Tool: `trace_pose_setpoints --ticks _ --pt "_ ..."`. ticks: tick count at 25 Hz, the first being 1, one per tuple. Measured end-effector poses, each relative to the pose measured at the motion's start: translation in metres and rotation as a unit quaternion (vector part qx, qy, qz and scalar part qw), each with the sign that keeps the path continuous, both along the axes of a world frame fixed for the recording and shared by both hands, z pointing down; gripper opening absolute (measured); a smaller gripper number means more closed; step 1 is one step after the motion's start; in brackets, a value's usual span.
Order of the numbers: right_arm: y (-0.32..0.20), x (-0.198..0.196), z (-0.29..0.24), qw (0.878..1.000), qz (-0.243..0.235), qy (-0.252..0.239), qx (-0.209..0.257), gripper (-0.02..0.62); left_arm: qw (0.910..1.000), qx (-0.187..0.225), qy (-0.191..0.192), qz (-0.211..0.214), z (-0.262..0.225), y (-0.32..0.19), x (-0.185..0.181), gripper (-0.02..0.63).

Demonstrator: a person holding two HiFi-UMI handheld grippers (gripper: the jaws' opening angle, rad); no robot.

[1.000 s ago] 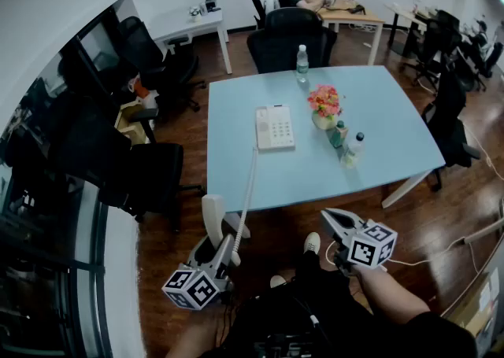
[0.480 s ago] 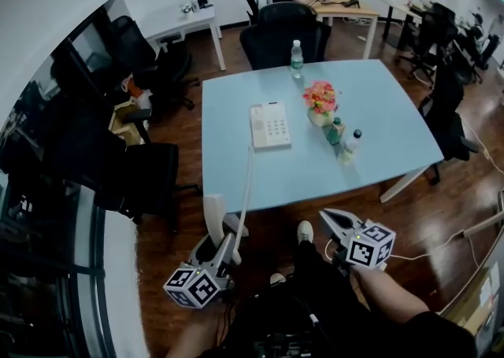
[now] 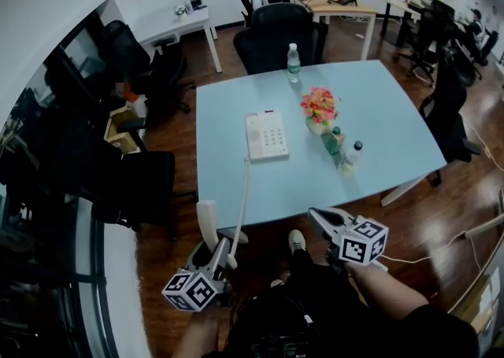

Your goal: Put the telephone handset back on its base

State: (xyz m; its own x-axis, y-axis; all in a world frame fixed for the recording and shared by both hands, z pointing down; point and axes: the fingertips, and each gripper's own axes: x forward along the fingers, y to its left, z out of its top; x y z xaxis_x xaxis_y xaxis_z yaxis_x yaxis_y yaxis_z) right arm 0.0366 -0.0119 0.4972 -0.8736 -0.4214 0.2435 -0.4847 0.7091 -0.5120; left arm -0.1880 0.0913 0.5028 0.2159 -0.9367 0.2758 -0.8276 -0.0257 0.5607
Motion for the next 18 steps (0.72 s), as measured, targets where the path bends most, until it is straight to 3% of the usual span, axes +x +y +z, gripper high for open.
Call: trace_pose_setpoints --ticks 11,18 --pt "-0.102 -0.022 -0.008 0.999 -0.016 -0.037 0.009 0.011 0.9991 -0.024 -0.035 0.008 0.003 -0.104 0.001 0.21" --pt "-0.144 -0.038 -0.01 0.997 -0.062 -0.044 0.002 0.011 0.9978 -0.045 -0.048 0.008 0.003 -0.178 0.011 0.21"
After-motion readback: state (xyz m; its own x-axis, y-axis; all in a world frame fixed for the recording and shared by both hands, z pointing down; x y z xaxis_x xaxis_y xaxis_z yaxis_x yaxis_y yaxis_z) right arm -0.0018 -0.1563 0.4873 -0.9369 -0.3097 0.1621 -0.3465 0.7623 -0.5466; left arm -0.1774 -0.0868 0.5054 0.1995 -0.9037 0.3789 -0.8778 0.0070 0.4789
